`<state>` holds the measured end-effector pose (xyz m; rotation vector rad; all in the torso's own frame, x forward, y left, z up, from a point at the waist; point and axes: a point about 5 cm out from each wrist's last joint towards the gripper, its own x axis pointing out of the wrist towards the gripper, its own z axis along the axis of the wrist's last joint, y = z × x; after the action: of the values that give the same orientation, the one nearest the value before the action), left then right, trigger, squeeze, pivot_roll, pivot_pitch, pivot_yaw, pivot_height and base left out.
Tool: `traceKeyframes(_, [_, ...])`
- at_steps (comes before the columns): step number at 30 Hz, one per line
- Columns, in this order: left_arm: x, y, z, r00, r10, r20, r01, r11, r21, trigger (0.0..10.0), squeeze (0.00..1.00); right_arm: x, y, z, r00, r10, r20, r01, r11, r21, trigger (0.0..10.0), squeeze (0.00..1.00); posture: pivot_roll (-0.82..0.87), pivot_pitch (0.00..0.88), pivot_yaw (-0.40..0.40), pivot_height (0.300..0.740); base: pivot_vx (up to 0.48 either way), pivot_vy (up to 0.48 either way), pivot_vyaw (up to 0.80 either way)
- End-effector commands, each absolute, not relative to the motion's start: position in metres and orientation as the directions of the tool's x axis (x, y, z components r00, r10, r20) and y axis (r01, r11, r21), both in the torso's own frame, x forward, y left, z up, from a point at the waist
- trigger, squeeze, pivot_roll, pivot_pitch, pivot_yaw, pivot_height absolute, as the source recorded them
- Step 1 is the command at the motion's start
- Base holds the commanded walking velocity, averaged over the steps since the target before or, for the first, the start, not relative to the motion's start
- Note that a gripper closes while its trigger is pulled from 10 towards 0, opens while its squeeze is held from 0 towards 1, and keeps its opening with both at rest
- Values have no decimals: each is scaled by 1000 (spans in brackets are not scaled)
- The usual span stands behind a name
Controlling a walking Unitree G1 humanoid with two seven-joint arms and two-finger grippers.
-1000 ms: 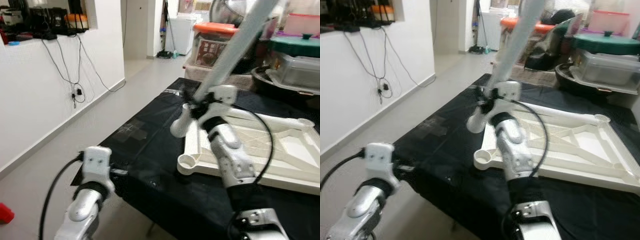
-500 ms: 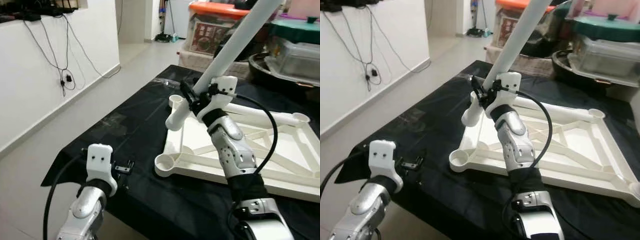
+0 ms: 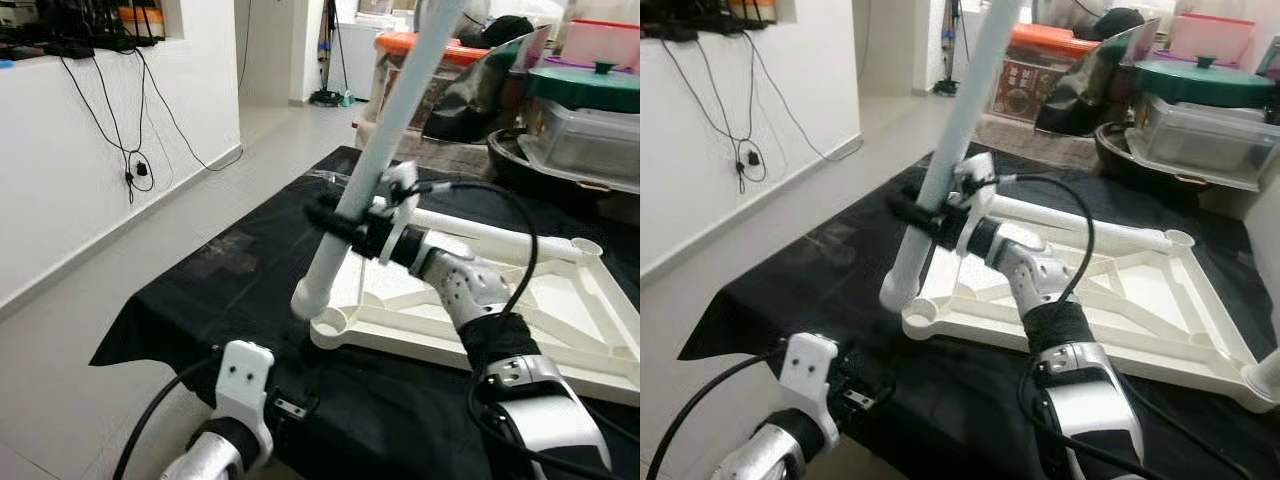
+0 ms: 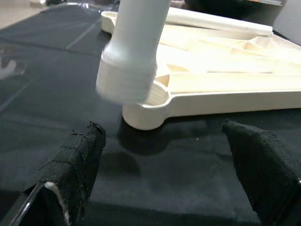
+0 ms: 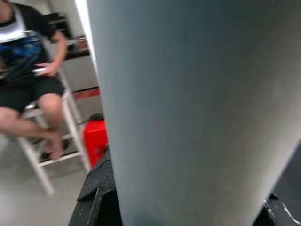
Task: Building children table
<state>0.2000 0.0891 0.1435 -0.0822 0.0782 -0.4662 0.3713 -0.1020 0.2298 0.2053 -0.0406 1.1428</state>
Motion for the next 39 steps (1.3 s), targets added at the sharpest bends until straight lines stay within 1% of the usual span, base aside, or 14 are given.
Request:
traceKeyframes(1, [196,89,143,886,-457,-76,449,888,-96,10000,0,369,-98,235,351,925,146,-934,336,120,10000,0,246,106,-92,740,0,0,0])
traceKeyframes(3, [196,89,143,887,-456,-76,448,888,-98,10000,0,369,-97,235,338,930,146,-939,322,119,10000,0,246,106,-92,740,0,0,0])
traceKeyframes(4, [193,89,144,885,-458,-79,450,887,-102,10000,0,370,-97,236,325,935,146,-943,309,121,10000,0,248,131,-86,740,0,0,0])
traceKeyframes(7, [187,88,145,881,-465,-85,455,884,-109,10000,0,374,-99,241,325,934,146,-944,311,111,10000,0,254,154,-84,740,0,0,0])
traceKeyframes(9, [183,88,147,880,-467,-89,457,882,-114,10000,0,376,-103,249,309,937,160,-950,297,98,10000,0,253,167,-85,740,0,0,0])
traceKeyframes(16, [176,86,148,874,-474,-106,462,879,-120,10000,0,381,-112,260,267,951,155,-963,259,71,10000,0,254,181,-82,740,0,0,0])
traceKeyframes(18, [173,86,149,871,-478,-114,465,877,-121,10000,0,380,-115,267,219,960,172,-975,211,65,10000,0,259,196,-84,740,0,0,0])
traceKeyframes(19, [173,86,149,871,-478,-114,465,877,-121,10000,0,380,-115,267,219,960,172,-975,211,65,10000,0,259,196,-84,740,0,0,0])
traceKeyframes(21, [170,86,150,870,-478,-120,465,877,-124,10000,0,379,-118,270,184,968,174,-983,176,59,10000,0,261,203,-84,740,0,0,0])
traceKeyframes(23, [170,86,150,871,-477,-122,463,877,-125,10000,0,379,-118,269,172,971,168,-985,165,57,10000,0,261,205,-83,740,0,0,0])
traceKeyframes(26, [167,86,151,869,-477,-130,463,877,-125,10000,0,377,-118,259,134,981,139,-990,127,59,10000,0,264,208,-83,740,0,0,0])
traceKeyframes(30, [166,85,152,869,-477,-132,462,878,-126,10000,0,377,-118,256,128,984,120,-991,122,56,10000,0,264,208,-83,740,0,0,0])
traceKeyframes(36, [164,86,152,867,-480,-137,466,876,-121,10000,0,378,-117,250,141,987,74,-990,140,19,10000,0,263,203,-79,740,0,0,0])
traceKeyframes(39, [164,85,152,865,-482,-140,468,875,-121,10000,0,377,-118,249,140,989,40,-989,141,-33,10000,0,263,203,-79,740,0,0,0])
